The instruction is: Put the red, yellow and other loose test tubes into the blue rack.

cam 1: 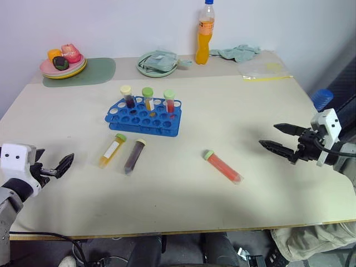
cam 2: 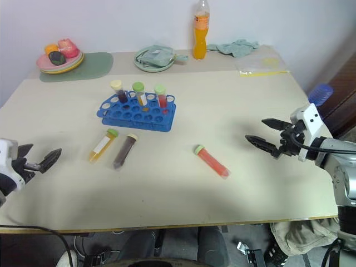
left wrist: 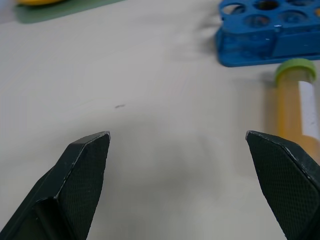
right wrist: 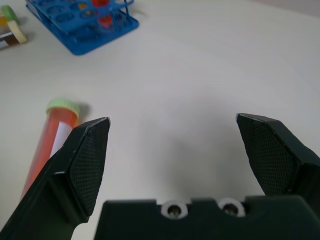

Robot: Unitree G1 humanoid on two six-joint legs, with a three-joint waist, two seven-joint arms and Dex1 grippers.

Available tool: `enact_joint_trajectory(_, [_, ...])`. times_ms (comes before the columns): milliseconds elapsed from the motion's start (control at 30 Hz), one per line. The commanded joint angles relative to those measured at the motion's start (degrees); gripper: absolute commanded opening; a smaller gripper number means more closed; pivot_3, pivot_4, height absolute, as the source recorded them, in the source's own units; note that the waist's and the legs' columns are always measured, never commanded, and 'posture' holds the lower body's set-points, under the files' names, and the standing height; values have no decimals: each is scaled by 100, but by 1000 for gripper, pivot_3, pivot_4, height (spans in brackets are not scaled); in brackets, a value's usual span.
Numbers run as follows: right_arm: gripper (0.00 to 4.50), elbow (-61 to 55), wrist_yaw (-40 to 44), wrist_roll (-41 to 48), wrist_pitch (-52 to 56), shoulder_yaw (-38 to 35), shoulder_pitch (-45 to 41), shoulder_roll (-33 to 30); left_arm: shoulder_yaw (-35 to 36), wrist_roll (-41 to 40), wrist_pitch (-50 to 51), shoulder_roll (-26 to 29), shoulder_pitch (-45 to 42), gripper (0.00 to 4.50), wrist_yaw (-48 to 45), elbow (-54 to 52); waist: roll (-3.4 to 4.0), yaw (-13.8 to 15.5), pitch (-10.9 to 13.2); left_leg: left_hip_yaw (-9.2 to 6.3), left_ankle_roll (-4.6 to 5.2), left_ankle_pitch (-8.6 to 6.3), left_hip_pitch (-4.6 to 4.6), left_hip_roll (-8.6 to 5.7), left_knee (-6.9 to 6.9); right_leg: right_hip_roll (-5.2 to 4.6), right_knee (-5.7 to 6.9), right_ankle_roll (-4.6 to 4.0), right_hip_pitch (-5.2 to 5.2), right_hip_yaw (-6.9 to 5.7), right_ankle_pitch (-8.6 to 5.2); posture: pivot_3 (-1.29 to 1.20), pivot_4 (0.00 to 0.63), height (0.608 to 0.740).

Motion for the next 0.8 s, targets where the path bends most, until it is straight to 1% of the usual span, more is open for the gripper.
enact_joint_trajectory(33, [4451,34,112,-33,-48,143,-248,-140,279,-46,-61,-88,167,4500,122,-293,0,2,0,1,1,0,0,-1,0,-1,-2,0,1,0,0,0,150,740])
enact_joint_trajectory(100, [4451,74,133,-71,-49,229,-357,-155,296,-45,-50,-141,217,4500,192,-386,-1,4,0,2,2,-1,-1,-2,1,-3,-4,-1,0,1,0,0,150,740])
enact_joint_trajectory(233, [4451,-28,-236,-239,160,428,-600,-105,336,-283,80,-236,75,4500,368,-668,-1,17,1,0,2,-1,-4,-2,5,-3,-3,-2,0,0,-1,0,150,740])
enact_joint_trajectory(367, [4451,-905,-365,121,1156,577,-534,-201,60,-453,198,-173,-138,4500,385,-970,1,19,1,-4,2,-2,-11,-4,7,-3,-2,0,-6,-1,0,0,150,740])
enact_joint_trajectory(433, [4451,-1474,-516,216,1583,809,-541,-179,-385,-300,134,-40,-218,4500,287,-1217,0,18,1,-4,2,-2,-12,-3,7,-3,-2,0,-8,-1,0,0,150,740])
enact_joint_trajectory(533, [4451,-2238,-1003,67,2203,1191,-619,-232,-941,-501,223,-10,-491,4500,221,-1608,-1,18,1,-3,2,-2,-14,-3,10,-3,-2,-2,-8,-1,-1,0,150,740])
enact_joint_trajectory(600, [4451,-2524,-1358,208,2910,1267,-835,-153,-1310,-613,243,17,-695,4500,53,-1710,0,19,1,-4,2,-2,-27,-4,16,-2,-3,-4,-14,-3,-1,0,150,740])
enact_joint_trajectory(700, [4451,-2746,-1835,516,4301,1258,-1249,41,-1947,-562,21,188,-852,4500,-467,-1749,0,15,1,-6,2,-2,-38,-6,21,-1,-1,-4,-24,-3,0,0,150,740])
enact_joint_trajectory(800, [4451,-2957,-2219,591,5337,1424,-1618,170,-2361,-579,-100,310,-963,4500,-878,-1629,0,5,1,-6,3,-2,-42,-5,19,1,-1,-7,-30,-3,2,0,150,740])
